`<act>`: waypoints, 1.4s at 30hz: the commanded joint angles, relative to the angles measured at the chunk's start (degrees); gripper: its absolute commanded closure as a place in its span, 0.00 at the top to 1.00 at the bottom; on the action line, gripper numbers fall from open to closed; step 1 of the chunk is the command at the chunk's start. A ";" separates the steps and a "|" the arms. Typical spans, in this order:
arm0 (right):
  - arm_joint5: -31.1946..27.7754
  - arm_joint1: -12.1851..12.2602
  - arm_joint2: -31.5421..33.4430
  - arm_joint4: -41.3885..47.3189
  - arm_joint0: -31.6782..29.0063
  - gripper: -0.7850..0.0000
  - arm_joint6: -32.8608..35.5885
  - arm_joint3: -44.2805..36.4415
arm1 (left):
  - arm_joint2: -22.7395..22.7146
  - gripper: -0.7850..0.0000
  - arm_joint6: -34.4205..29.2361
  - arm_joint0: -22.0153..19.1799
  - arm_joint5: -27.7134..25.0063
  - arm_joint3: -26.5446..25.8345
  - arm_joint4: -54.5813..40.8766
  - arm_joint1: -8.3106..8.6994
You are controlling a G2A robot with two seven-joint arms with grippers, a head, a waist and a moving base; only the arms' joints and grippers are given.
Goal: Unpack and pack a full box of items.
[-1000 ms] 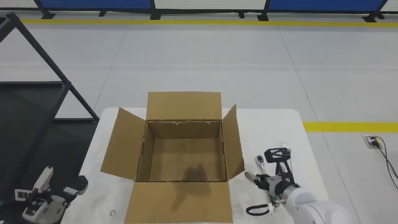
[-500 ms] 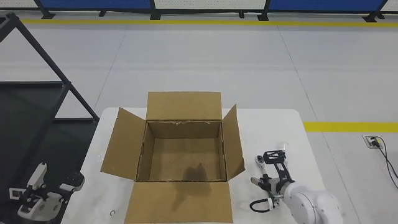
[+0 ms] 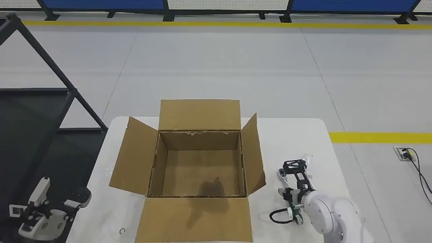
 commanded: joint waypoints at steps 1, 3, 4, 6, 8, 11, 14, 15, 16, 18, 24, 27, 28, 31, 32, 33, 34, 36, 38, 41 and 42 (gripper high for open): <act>-0.08 0.06 -0.05 -0.26 0.03 0.54 0.23 -0.03 | 0.05 1.00 -0.04 -0.17 0.16 0.08 0.10 0.02; 0.10 0.10 -0.27 -0.60 0.05 0.50 0.46 0.16 | 0.10 1.00 -0.25 -0.35 0.27 0.11 0.12 0.04; 0.28 0.11 -0.43 -0.80 0.13 0.49 0.58 0.33 | 0.09 1.00 -0.25 -0.45 0.35 0.12 0.13 0.05; 0.59 0.09 -0.71 -0.69 0.39 0.49 0.80 0.74 | 0.04 1.00 -0.23 -0.64 0.53 0.13 0.14 0.07; 0.67 0.10 -0.96 -0.82 0.72 0.48 1.00 1.24 | -0.04 1.00 -0.43 -0.82 0.69 0.23 0.22 0.11; 0.73 0.12 -1.35 -1.08 1.27 0.45 1.31 2.00 | -0.14 1.00 -0.61 -1.03 0.90 0.49 0.20 0.15; 0.77 0.14 -1.65 -1.32 1.86 0.40 1.57 2.77 | -0.22 1.00 -0.81 -1.21 1.11 0.70 0.07 0.18; 1.10 0.12 -1.87 -1.50 1.96 0.37 1.76 2.88 | -0.27 1.00 -0.86 -1.27 1.19 0.74 0.05 0.20; 1.39 0.10 -2.07 -1.63 2.08 0.33 1.91 2.93 | -0.31 1.00 -0.91 -1.32 1.25 0.77 0.03 0.21; 1.76 0.08 -2.36 -1.78 2.31 0.16 2.03 3.14 | -0.43 1.00 -1.00 -1.41 1.33 0.85 -0.01 0.23; 2.84 0.11 -2.00 -1.21 2.52 0.00 1.03 2.44 | -0.86 1.00 -1.27 -1.64 1.50 1.08 -0.33 0.29; 2.69 0.28 -0.55 0.33 1.50 0.00 -0.10 -0.46 | -0.93 1.00 -1.47 -1.71 1.44 1.08 -0.31 0.32; 2.74 0.36 0.04 0.63 0.92 0.00 -0.38 -2.02 | -0.96 1.00 -1.52 -1.74 1.46 1.09 -0.31 0.32; 2.61 0.64 2.21 2.29 -1.16 0.00 -1.05 -7.83 | -0.95 1.00 -1.55 -1.81 1.40 1.07 -0.32 0.34; 2.38 0.73 2.96 3.07 -1.94 0.00 -1.16 -10.15 | -0.92 1.00 -1.53 -1.81 1.41 1.04 -0.31 0.34; 2.37 0.82 3.79 3.82 -2.75 0.00 -1.30 -12.59 | -0.85 1.00 -1.67 -1.80 1.42 0.99 -0.32 0.34; 2.03 0.91 4.44 4.44 -3.61 0.00 -1.28 -15.11 | -0.84 1.00 -1.72 -1.82 1.30 1.00 -0.32 0.34; 1.80 1.08 5.81 5.67 -5.13 0.00 -1.20 -19.95 | -0.77 1.00 -1.70 -1.82 1.23 1.05 -0.46 0.33; 1.36 1.23 6.75 6.58 -6.30 0.00 -1.00 -24.33 | -0.69 1.00 -1.72 -1.77 1.05 0.99 -0.61 0.31; 0.74 1.38 7.59 8.41 -7.19 0.00 -0.66 -29.69 | -0.58 1.00 -1.69 -1.56 0.62 0.93 -0.85 0.26; 0.94 1.42 7.74 8.58 -7.22 0.00 -0.48 -31.01 | -0.54 1.00 -1.71 -1.46 0.45 0.92 -0.96 0.24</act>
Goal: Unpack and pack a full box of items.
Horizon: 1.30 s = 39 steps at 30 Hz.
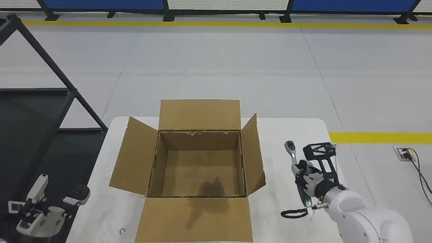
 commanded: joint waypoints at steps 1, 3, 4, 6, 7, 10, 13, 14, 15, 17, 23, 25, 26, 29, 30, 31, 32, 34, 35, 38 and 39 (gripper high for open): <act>0.44 0.06 0.06 0.21 0.14 0.00 0.25 -2.62 | 0.05 1.00 -0.01 0.21 -0.35 -0.01 -0.25 -0.05; 2.27 0.00 -0.61 0.48 0.63 0.00 0.37 -4.31 | 0.04 1.00 0.01 0.39 -0.73 0.02 -0.63 -0.10; 3.20 -0.06 -1.04 0.91 1.30 0.00 0.28 -4.78 | 0.04 1.00 0.07 0.46 -0.88 0.06 -0.85 -0.12; 3.84 -0.14 -2.07 2.09 3.07 0.00 0.48 -5.02 | 0.12 1.00 0.41 0.69 -0.63 0.09 -1.27 -0.18; 3.85 -0.20 -2.82 3.16 3.99 0.00 0.59 -5.18 | 0.10 1.00 1.03 0.84 -0.07 -0.59 -1.35 -0.20; 2.63 -0.23 -5.16 4.79 6.13 0.00 1.19 -6.11 | -0.04 1.00 1.68 1.17 0.84 -2.97 -2.10 -0.25; 2.73 -0.21 -5.91 3.83 6.66 0.00 1.41 -6.39 | -0.04 1.00 1.68 1.17 0.84 -2.97 -2.10 -0.25; 2.73 -0.21 -5.91 3.83 6.66 0.00 1.41 -6.39 | -0.04 1.00 1.68 1.17 0.84 -2.97 -2.10 -0.25; 2.73 -0.21 -5.91 3.83 6.66 0.00 1.41 -6.39 | -0.04 1.00 1.68 1.17 0.84 -2.97 -2.10 -0.25; 2.73 -0.21 -5.91 3.83 6.66 0.00 1.41 -6.39 | -0.04 1.00 1.68 1.17 0.84 -2.97 -2.10 -0.25; 2.59 -0.24 -6.08 4.46 6.25 0.00 0.57 -6.07 | -0.04 1.00 1.68 1.17 0.84 -2.97 -2.10 -0.25; 1.30 -0.21 -6.55 5.74 5.31 0.00 -1.06 -4.66 | -0.04 1.00 1.68 1.17 0.84 -2.97 -2.10 -0.25; 0.56 -0.26 -7.17 7.38 5.22 0.00 -1.99 -4.44 | -0.04 1.00 1.68 1.17 0.84 -2.97 -2.10 -0.25; -2.71 -0.27 -8.99 10.72 6.34 0.00 -2.62 -2.98 | -0.04 1.00 1.68 1.17 0.84 -2.97 -2.10 -0.25; -3.23 -0.27 -9.70 10.89 7.15 0.00 -2.18 -2.30 | -0.04 1.00 1.68 1.17 0.84 -2.97 -2.10 -0.25; -3.81 -0.29 -10.66 11.20 8.06 0.00 -1.69 -1.69 | -0.04 1.00 1.68 1.17 0.84 -2.97 -2.10 -0.25; -4.33 -0.33 -11.51 12.15 8.99 0.00 -1.33 -0.91 | -0.04 1.00 1.68 1.17 0.84 -2.97 -2.10 -0.25; -4.63 -0.36 -12.91 11.93 10.81 0.00 -0.45 0.71 | -0.04 1.00 1.68 1.17 0.84 -2.97 -2.10 -0.25; -4.92 -0.40 -13.62 12.41 11.59 0.00 -0.31 1.27 | -0.04 1.00 1.68 1.17 0.84 -2.97 -2.10 -0.25; -6.29 -0.40 -15.58 11.70 13.42 0.00 0.16 2.25 | -0.04 1.00 1.68 1.17 0.84 -2.97 -2.10 -0.25; -6.61 -0.40 -16.35 11.01 14.00 0.00 0.57 2.47 | -0.04 1.00 1.68 1.17 0.84 -2.97 -2.10 -0.25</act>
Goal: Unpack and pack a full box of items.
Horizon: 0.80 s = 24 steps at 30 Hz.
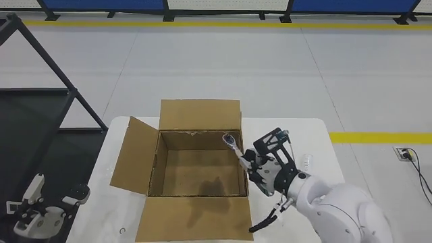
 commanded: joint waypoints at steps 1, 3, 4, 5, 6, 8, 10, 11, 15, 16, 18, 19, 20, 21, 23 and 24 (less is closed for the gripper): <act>-0.53 -0.01 -1.57 -1.37 1.14 0.00 0.64 0.31 | 0.00 1.00 0.00 0.00 0.00 0.00 0.00 0.00; -0.58 -0.08 -3.58 -3.45 2.40 0.00 1.19 0.48 | 0.00 1.00 0.00 0.00 0.00 0.00 0.00 0.00; -0.54 -0.15 -4.54 -3.98 3.00 0.00 1.31 0.64 | 0.00 1.00 0.00 0.00 0.00 0.00 0.00 0.00; -0.28 -0.22 -5.42 -4.70 3.58 0.00 1.45 0.85 | 0.00 1.00 0.00 0.00 0.00 0.00 0.00 0.00; -0.32 -0.31 -6.33 -4.86 4.13 0.00 1.56 1.00 | 0.00 1.00 0.00 0.00 0.00 0.00 0.00 0.00; -0.18 -0.46 -7.63 -5.06 5.09 0.00 1.54 1.36 | 0.00 1.00 0.00 0.00 0.00 0.00 0.00 0.00; -0.27 -0.58 -8.55 -4.72 5.81 0.00 1.32 1.73 | 0.00 1.00 0.00 0.00 0.00 0.00 0.00 0.00; -0.33 -0.64 -9.04 -4.76 6.14 0.00 1.27 1.86 | 0.00 1.00 0.00 0.00 0.00 0.00 0.00 0.00; -0.51 -0.90 -10.55 -3.72 7.25 0.00 0.10 2.61 | 0.00 1.00 0.00 0.00 0.00 0.00 0.00 0.00; -0.37 -0.96 -10.83 -3.65 7.52 0.00 -0.29 2.88 | 0.00 1.00 0.00 0.00 0.00 0.00 0.00 0.00; -0.07 -1.13 -11.55 -3.32 8.15 0.00 -0.95 3.48 | 0.00 1.00 0.00 0.00 0.00 0.00 0.00 0.00; 0.02 -1.21 -11.92 -3.29 8.55 0.00 -1.16 3.88 | 0.00 1.00 0.00 0.00 0.00 0.00 0.00 0.00; 0.21 -1.30 -12.32 -3.29 8.97 0.00 -1.36 4.31 | 0.00 1.00 0.00 0.00 0.00 0.00 0.00 0.00; 0.40 -1.41 -12.80 -3.32 9.48 0.00 -1.57 4.79 | 0.00 1.00 0.00 0.00 0.00 0.00 0.00 0.00; 0.88 -1.70 -13.94 -3.25 10.77 0.00 -1.99 6.22 | 0.00 1.00 0.00 0.00 0.00 0.00 0.00 0.00; 1.22 -1.88 -14.56 -3.14 11.57 0.00 -2.25 7.18 | 0.00 1.00 0.00 0.00 0.00 0.00 0.00 0.00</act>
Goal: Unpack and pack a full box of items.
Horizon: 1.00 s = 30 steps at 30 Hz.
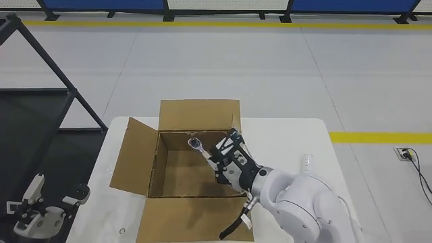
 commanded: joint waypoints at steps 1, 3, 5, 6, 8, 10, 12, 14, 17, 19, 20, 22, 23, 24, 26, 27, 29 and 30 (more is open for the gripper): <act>0.75 -0.36 -1.24 0.10 1.66 0.00 -0.42 2.06 | 0.00 1.00 0.00 0.00 0.00 0.00 0.00 0.00; 2.36 -0.85 -2.89 -0.92 3.74 0.00 -0.83 4.79 | 0.00 1.00 0.00 0.00 0.00 0.00 0.00 0.00; 3.76 -1.45 -4.61 -0.81 5.86 0.00 -1.21 7.54 | 0.00 1.00 0.00 0.00 0.00 0.00 0.00 0.00; 4.80 -1.76 -5.48 -1.49 7.02 0.00 -1.42 8.96 | 0.00 1.00 0.00 0.00 0.00 0.00 0.00 0.00; 6.41 -2.47 -7.30 -1.54 9.13 0.00 -1.90 11.37 | 0.00 1.00 0.00 0.00 0.00 0.00 0.00 0.00; 7.56 -3.19 -8.94 -1.34 11.24 0.00 -2.20 13.86 | 0.00 1.00 0.00 0.00 0.00 0.00 0.00 0.00; 8.36 -3.89 -10.57 -1.64 13.37 0.00 -2.24 16.58 | 0.00 1.00 0.00 0.00 0.00 0.00 0.00 0.00; 9.08 -4.64 -12.25 -1.86 15.23 0.00 -2.43 19.22 | 0.00 1.00 0.00 0.00 0.00 0.00 0.00 0.00; 9.89 -5.83 -14.70 -1.63 17.65 0.00 -2.87 23.41 | 0.00 1.00 0.00 0.00 0.00 0.00 0.00 0.00; 10.16 -6.63 -16.13 -1.22 19.03 0.00 -3.23 26.34 | 0.00 1.00 0.00 0.00 0.00 0.00 0.00 0.00; 10.49 -7.04 -16.74 -1.07 19.67 0.00 -3.51 27.67 | 0.00 1.00 0.00 0.00 0.00 0.00 0.00 0.00; 11.01 -7.52 -17.40 -0.98 20.42 0.00 -3.56 29.18 | 0.00 1.00 0.00 0.00 0.00 0.00 0.00 0.00; 11.01 -7.52 -17.40 -0.98 20.42 0.00 -3.56 29.18 | 0.00 1.00 0.00 0.00 0.00 0.00 0.00 0.00; 11.01 -7.52 -17.40 -0.98 20.42 0.00 -3.56 29.18 | 0.00 1.00 0.00 0.00 0.00 0.00 0.00 0.00; 11.01 -7.52 -17.40 -0.98 20.42 0.00 -3.56 29.18 | 0.00 1.00 0.00 0.00 0.00 0.00 0.00 0.00; 11.01 -7.52 -17.40 -0.98 20.42 0.00 -3.56 29.18 | 0.00 1.00 0.00 0.00 0.00 0.00 0.00 0.00; 11.01 -7.52 -17.40 -0.98 20.42 0.00 -3.56 29.18 | 0.00 1.00 0.00 0.00 0.00 0.00 0.00 0.00; 11.01 -7.52 -17.40 -0.98 20.42 0.00 -3.56 29.18 | 0.00 1.00 0.00 0.00 0.00 0.00 0.00 0.00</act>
